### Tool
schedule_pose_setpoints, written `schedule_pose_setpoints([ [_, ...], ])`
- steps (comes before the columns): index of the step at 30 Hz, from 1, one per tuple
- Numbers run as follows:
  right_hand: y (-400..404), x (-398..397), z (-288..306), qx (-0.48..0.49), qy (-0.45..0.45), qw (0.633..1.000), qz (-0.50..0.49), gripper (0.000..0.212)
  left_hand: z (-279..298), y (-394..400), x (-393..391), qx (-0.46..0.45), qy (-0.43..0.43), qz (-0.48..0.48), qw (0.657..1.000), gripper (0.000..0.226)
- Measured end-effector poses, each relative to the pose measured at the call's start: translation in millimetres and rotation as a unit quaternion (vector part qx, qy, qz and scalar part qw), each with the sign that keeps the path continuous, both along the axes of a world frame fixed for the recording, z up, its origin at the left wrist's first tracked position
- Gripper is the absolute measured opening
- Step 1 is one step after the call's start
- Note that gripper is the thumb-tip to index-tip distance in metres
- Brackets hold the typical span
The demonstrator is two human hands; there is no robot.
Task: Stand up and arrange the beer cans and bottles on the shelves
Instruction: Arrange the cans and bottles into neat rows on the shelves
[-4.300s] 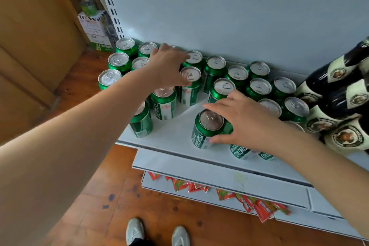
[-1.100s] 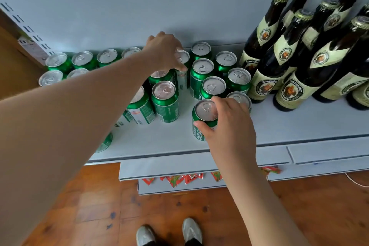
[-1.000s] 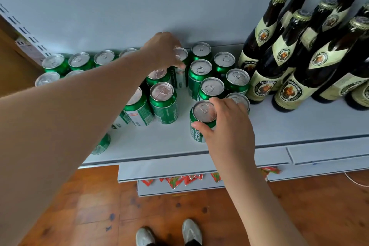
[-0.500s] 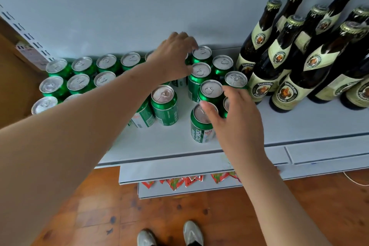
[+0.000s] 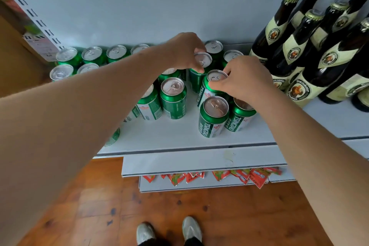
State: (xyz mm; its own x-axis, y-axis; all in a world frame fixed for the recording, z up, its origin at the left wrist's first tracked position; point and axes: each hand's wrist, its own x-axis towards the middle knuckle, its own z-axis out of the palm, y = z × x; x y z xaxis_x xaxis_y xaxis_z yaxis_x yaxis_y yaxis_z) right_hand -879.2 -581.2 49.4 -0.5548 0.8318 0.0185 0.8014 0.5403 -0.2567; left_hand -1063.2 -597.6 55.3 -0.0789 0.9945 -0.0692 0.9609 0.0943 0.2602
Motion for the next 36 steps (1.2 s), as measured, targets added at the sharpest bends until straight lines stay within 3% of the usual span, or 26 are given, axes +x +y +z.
schedule_pose_setpoints([
  [5,-8,-17,-8,0.008,-0.007,0.998,0.062,0.046,3,-2,-8,-0.039,0.017,-0.018,0.999,0.061],
  [13,-20,-15,-20,-0.046,0.106,0.986,0.124,0.038,-5,-10,-13,-0.045,0.035,-0.016,0.998,0.068],
  [15,-16,-2,-12,-0.070,0.166,0.978,0.101,0.036,3,-18,-5,0.000,0.019,-0.014,1.000,0.062],
  [18,-2,36,-2,0.031,0.230,0.973,0.002,0.028,17,-36,16,0.140,-0.039,-0.017,0.989,0.035],
  [22,8,74,-16,0.021,0.180,0.979,-0.097,0.032,15,-65,54,0.104,-0.005,-0.093,0.990,0.044],
  [26,13,56,-18,0.004,0.117,0.987,-0.110,0.038,-5,-55,54,0.124,0.002,-0.019,0.992,0.037],
  [29,16,37,-13,-0.002,0.062,0.992,-0.110,0.049,-9,-21,41,0.125,0.013,0.012,0.992,0.045],
  [33,24,24,-15,0.017,0.001,0.996,-0.092,0.063,-16,31,27,0.049,0.026,0.024,0.998,0.069],
  [36,35,13,-15,0.047,-0.039,0.994,-0.087,0.071,-24,56,20,0.033,0.047,0.033,0.998,0.061],
])
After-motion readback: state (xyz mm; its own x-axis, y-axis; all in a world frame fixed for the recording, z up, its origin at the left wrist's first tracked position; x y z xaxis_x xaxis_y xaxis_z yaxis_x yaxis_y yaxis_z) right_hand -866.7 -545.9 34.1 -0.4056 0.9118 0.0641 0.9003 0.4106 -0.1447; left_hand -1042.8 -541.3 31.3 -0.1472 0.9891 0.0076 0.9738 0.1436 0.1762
